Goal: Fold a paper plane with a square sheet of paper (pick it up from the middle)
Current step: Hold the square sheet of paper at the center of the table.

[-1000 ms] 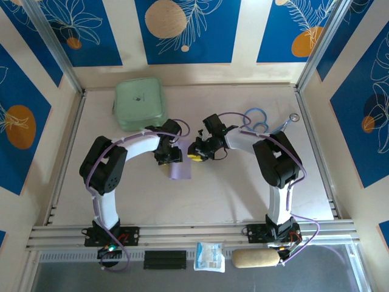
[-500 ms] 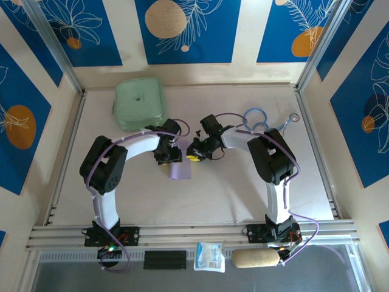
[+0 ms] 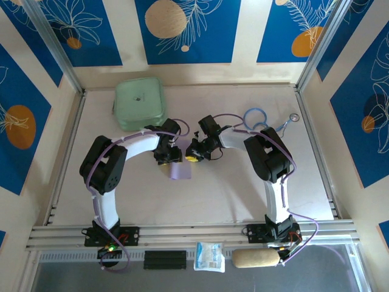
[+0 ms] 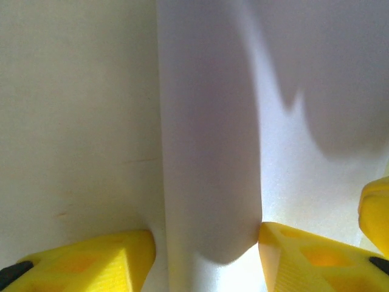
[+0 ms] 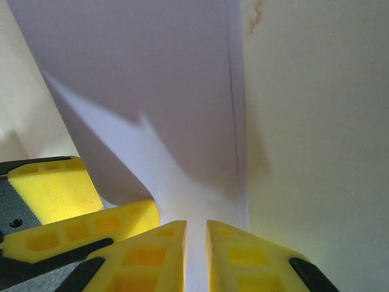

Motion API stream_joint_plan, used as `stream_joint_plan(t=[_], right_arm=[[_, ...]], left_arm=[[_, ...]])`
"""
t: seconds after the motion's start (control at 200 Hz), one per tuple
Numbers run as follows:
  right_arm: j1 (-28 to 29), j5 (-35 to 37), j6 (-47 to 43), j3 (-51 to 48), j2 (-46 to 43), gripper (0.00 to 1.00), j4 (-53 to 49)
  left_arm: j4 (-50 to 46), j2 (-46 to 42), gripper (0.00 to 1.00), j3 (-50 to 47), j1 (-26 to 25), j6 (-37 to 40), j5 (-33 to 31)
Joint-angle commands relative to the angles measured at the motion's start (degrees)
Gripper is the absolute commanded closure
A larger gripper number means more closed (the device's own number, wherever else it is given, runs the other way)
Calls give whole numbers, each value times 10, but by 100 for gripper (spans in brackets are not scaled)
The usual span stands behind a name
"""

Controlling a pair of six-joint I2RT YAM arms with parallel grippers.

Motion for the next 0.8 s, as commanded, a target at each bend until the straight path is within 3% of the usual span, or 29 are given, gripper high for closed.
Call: stream_joint_plan(t=[0.0,0.795], right_arm=[[2,-19,-9,11,3,82,-6],[1,11,-23,1,15,84,-16]], left_arm=[[16,58,45,-29,1,9,20],[20,60,44,-30,2,16,24]])
